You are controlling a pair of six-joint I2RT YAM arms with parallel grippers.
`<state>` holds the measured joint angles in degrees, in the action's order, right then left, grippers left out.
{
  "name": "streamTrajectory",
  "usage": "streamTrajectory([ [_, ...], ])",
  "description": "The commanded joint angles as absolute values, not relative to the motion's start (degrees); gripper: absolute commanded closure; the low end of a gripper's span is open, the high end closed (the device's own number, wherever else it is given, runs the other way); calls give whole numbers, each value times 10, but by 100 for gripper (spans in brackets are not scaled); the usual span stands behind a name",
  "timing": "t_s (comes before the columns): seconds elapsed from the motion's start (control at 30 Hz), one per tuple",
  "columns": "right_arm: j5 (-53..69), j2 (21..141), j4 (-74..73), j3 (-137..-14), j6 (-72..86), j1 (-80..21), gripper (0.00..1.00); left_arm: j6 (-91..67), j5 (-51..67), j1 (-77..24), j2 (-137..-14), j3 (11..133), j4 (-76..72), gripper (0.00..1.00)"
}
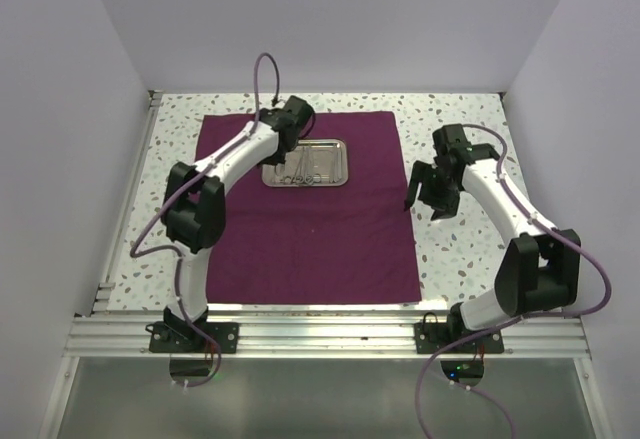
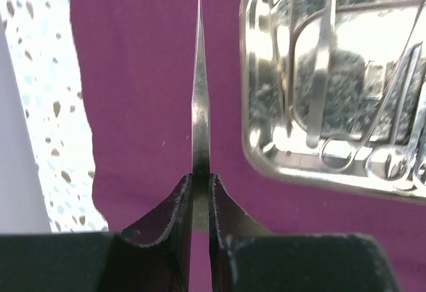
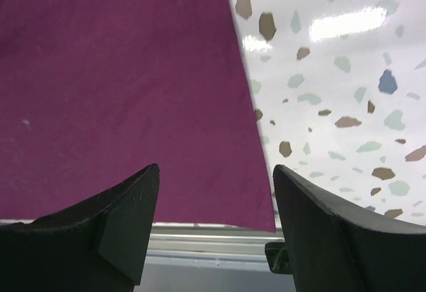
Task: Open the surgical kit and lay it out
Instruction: Pick up the medical item from the container, then place the medical item in the surgical kit.
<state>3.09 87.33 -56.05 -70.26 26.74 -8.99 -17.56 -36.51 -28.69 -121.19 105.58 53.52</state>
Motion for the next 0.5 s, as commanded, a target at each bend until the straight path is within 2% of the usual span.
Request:
streamTrajectory([
  [0.0,85,825,-541,-667,263,-91,27,-246,-382,-291,-1102,1003,590,100],
  [0.03,90,822,-534,-658,265,-91,27,-252,-352,-291,-1042,925,568,100],
  [0.13,98,803,-526,-627,266,-92,27,-289,-285,-292,-905,795,516,100],
  [0.23,102,781,-525,-605,259,-92,27,-322,-206,-298,-762,588,449,100],
  [0.33,100,771,-528,-592,249,-95,27,-365,-165,-305,-644,473,420,100],
  [0.47,93,759,-544,-588,243,-97,27,-405,-175,-349,-600,468,411,100],
])
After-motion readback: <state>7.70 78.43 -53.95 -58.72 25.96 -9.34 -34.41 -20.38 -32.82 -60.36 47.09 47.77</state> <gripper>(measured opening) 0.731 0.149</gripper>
